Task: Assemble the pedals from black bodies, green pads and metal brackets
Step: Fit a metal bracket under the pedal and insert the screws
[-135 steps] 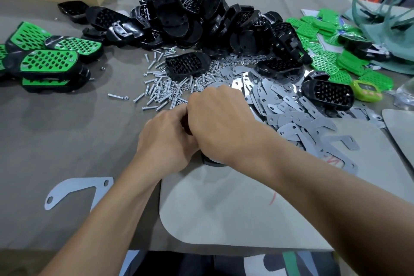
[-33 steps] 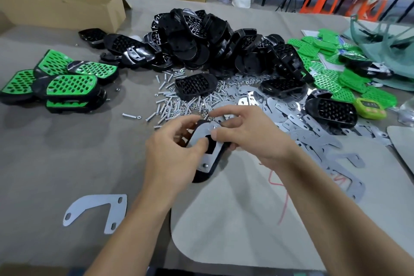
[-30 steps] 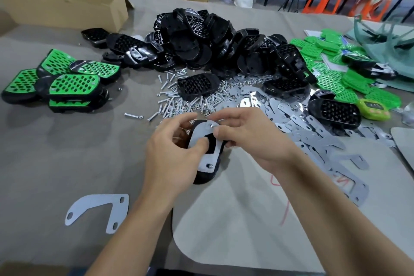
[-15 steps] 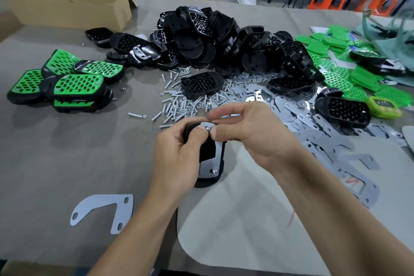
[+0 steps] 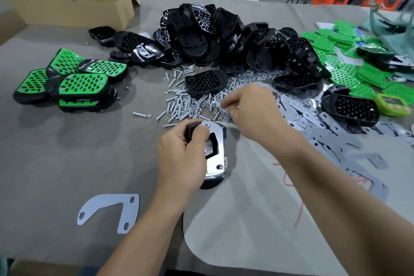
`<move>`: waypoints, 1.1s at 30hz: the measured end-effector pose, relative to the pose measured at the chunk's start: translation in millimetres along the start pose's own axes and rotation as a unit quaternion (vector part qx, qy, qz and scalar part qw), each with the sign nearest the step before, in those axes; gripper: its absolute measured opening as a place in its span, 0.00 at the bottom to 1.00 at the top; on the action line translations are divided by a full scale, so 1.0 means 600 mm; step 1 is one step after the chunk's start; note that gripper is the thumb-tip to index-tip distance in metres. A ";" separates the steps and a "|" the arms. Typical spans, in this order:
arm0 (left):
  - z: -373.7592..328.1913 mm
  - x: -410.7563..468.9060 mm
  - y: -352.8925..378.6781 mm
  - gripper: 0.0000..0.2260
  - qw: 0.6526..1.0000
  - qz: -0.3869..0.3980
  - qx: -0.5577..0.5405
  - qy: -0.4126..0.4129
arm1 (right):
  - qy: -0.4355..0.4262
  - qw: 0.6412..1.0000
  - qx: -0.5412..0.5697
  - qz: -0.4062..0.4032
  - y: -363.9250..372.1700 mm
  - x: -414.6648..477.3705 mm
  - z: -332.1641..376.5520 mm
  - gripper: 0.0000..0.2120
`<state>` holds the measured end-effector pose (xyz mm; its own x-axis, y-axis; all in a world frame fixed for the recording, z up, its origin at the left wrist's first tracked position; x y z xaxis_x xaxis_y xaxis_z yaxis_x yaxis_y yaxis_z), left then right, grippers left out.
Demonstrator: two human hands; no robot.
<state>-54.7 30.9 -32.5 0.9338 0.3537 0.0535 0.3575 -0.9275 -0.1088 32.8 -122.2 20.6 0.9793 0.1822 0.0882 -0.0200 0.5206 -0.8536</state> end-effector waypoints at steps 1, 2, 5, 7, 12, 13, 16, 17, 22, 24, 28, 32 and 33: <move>0.002 0.001 -0.001 0.08 1.000 -0.002 0.003 -0.004 | -0.018 1.000 -0.025 0.007 0.007 0.009 0.012 0.15; 0.003 0.003 -0.001 0.08 1.000 -0.002 0.004 -0.006 | -0.038 0.998 -0.049 0.011 0.012 0.018 0.022 0.14; 0.008 0.006 -0.001 0.07 1.000 0.007 -0.004 -0.018 | -0.079 0.985 -0.147 0.032 0.030 0.042 0.038 0.08; 0.011 0.006 0.001 0.08 0.999 0.019 -0.021 -0.038 | -0.089 0.972 -0.213 0.030 0.040 0.049 0.041 0.05; 0.017 0.007 0.005 0.13 0.992 0.043 -0.078 -0.091 | -0.070 0.967 -0.241 0.053 0.049 0.058 0.052 0.22; 0.018 0.006 0.005 0.15 0.990 0.046 -0.090 -0.100 | -0.056 0.970 -0.229 0.067 0.047 0.061 0.053 0.24; 0.018 0.004 0.004 0.12 0.987 0.049 -0.109 -0.110 | -0.022 0.978 -0.196 0.072 0.040 0.065 0.060 0.25; 0.018 0.003 0.002 0.11 0.986 0.048 -0.112 -0.112 | -0.016 0.977 -0.204 0.058 0.040 0.064 0.065 0.23; 0.015 0.000 -0.002 0.08 0.987 0.047 -0.099 -0.114 | -0.048 0.965 -0.256 0.031 0.053 0.063 0.091 0.17; 0.015 -0.001 0.000 0.08 0.988 0.049 -0.092 -0.117 | -0.076 0.959 -0.271 0.038 0.058 0.064 0.092 0.18; 0.021 0.001 0.007 0.09 0.987 0.060 -0.087 -0.123 | -0.082 0.964 -0.251 0.044 0.055 0.061 0.074 0.18; 0.029 0.003 0.007 0.15 0.987 0.069 -0.080 -0.120 | -0.010 0.998 -0.054 0.044 0.019 0.051 0.033 0.05; 0.030 0.003 0.007 0.17 0.988 0.070 -0.077 -0.117 | 0.001 0.999 -0.003 0.034 0.007 0.039 0.024 0.06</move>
<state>-51.4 29.6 -50.6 0.9577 0.2216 -0.1836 0.2348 -0.9705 0.0539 53.0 -103.8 26.7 0.9760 0.2157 0.0286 -0.0858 0.5023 -0.8604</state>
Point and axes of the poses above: each hand's wrist, its own x-axis towards the middle knuckle, its own y-axis out of the palm, z = x × y, the point moved 6 cm from there along x, towards the middle knuckle, and after that the axes turned 2 degrees about z, right-handed, at the moved point
